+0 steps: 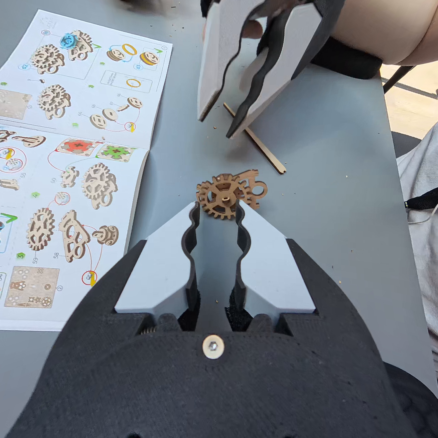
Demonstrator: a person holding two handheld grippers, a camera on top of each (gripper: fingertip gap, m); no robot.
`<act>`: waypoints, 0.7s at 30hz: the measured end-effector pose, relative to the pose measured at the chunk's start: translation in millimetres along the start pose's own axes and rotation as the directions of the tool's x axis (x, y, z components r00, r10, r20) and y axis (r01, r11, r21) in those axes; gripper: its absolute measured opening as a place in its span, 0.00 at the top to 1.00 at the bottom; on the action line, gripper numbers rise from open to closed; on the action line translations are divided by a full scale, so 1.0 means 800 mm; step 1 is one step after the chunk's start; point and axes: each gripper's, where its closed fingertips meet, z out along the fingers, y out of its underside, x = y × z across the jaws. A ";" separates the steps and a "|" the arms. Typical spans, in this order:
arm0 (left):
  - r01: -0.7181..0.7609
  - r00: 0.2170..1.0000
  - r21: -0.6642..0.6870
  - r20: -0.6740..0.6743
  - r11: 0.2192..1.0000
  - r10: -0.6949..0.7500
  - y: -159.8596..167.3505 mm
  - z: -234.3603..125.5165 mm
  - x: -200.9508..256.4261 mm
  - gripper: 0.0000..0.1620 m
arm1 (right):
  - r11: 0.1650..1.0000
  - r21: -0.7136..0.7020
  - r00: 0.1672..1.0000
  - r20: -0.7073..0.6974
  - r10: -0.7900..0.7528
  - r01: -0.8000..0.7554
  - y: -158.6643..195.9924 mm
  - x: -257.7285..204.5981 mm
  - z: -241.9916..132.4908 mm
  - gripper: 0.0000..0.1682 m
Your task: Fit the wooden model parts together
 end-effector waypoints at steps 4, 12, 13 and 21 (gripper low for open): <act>-0.040 0.998 -0.036 0.037 0.999 0.041 0.003 0.006 0.000 0.82 | 0.907 0.023 0.899 0.144 0.413 -0.421 -0.044 -0.005 -0.002 0.89; -0.012 0.999 0.028 0.030 1.000 0.011 -0.014 0.007 0.006 0.82 | 0.852 -0.094 0.857 -0.017 0.515 -0.515 -0.032 -0.017 0.015 0.87; -0.003 1.000 0.036 0.028 0.999 0.002 -0.016 0.007 0.006 0.82 | 0.814 -0.072 0.815 0.010 0.579 -0.577 -0.038 -0.020 0.016 0.86; 0.021 0.999 0.063 0.037 0.998 -0.024 -0.022 0.005 0.001 0.80 | 0.764 -0.117 0.773 -0.074 0.631 -0.635 -0.003 -0.011 0.023 0.82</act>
